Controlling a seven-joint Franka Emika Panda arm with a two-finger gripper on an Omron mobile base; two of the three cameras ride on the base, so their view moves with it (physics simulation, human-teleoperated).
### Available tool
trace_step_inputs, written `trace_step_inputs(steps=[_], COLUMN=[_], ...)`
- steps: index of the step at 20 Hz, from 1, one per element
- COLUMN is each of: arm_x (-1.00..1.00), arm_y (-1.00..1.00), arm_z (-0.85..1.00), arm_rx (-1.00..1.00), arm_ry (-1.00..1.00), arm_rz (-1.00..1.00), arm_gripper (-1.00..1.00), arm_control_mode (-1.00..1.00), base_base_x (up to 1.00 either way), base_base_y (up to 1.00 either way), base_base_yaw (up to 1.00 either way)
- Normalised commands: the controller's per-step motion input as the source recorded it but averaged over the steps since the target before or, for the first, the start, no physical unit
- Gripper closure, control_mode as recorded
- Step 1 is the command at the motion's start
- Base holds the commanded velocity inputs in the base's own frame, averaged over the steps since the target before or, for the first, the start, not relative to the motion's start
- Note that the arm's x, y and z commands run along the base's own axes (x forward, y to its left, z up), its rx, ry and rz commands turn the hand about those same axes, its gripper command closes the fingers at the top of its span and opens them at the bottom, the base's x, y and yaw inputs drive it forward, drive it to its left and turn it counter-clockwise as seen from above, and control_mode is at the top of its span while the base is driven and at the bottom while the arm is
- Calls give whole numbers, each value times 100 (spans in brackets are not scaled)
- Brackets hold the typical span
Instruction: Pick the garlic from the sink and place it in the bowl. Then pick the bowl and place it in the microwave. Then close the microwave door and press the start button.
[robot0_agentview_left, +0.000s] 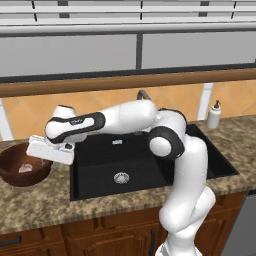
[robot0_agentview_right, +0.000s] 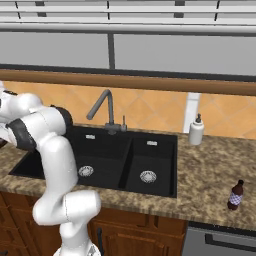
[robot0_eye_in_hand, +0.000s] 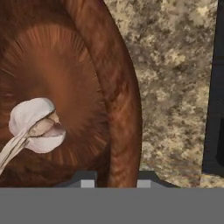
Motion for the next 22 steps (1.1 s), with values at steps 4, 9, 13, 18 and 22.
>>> trace_step_inputs(steps=[4, 9, 13, 18, 22], arm_x=[-30, -29, -21, -16, -14], arm_y=[-91, -81, -76, -71, -72], arm_z=[19, 13, 18, 24, 47], arm_rx=[0, -7, -10, -9, -6], arm_ry=[6, 1, 0, 0, -9], arm_rz=[-22, -39, -54, -58, -49], arm_gripper=[100, 100, 100, 100, 100], arm_control_mode=[-100, -100, -100, -100, -100], base_base_x=[0, 0, 0, 0, 0], base_base_y=[0, 0, 0, 0, 0], base_base_yaw=[0, 0, 0, 0, 0])
